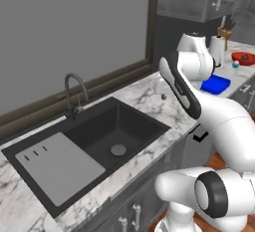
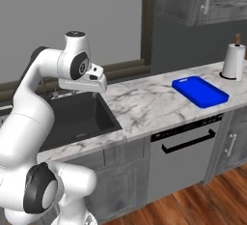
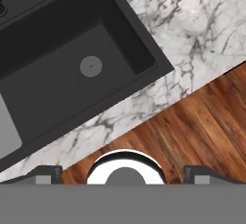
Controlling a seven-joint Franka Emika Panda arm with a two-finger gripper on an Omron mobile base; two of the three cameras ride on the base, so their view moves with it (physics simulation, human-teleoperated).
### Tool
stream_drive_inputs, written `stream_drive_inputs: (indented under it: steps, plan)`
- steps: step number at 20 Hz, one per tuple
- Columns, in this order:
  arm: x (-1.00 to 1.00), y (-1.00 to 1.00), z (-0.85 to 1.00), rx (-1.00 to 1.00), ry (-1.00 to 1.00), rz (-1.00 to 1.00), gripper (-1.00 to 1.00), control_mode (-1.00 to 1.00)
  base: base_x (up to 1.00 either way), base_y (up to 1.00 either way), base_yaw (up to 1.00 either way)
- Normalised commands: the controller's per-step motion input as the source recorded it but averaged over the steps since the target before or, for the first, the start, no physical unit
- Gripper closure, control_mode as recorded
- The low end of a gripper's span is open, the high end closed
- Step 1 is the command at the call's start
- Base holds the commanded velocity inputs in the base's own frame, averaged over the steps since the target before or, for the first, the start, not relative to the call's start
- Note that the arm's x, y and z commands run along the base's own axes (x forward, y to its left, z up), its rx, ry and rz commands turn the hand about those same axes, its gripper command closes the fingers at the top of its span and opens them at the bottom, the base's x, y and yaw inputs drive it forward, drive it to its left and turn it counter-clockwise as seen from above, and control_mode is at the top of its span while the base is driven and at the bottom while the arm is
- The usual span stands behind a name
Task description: Place the bowl with cake and the cupcake onto the tray.
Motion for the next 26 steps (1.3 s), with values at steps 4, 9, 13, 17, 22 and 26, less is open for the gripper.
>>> stream_drive_inputs:
  steps: [4, 9, 13, 17, 22, 26]
  plan:
    - [0.0, 0.0, 0.0, 0.0, 0.0, 0.0, -1.0, 1.0, 0.34, -0.53, 0.0]
    - [0.0, 0.0, 0.0, 0.0, 0.0, 0.0, -1.0, 1.0, 0.33, -0.54, 0.0]
    - [0.0, 0.0, 0.0, 0.0, 0.0, 0.0, -1.0, 1.0, 0.41, -0.49, 0.0]
    - [0.0, 0.0, 0.0, 0.0, 0.0, 0.0, -1.0, 1.0, 0.53, -0.32, 0.0]
    - [0.0, 0.0, 0.0, 0.0, 0.0, 0.0, -1.0, 1.0, 0.5, -0.28, -0.03]
    - [0.0, 0.0, 0.0, 0.0, 0.0, 0.0, -1.0, 1.0, -0.4, -0.48, 0.02]
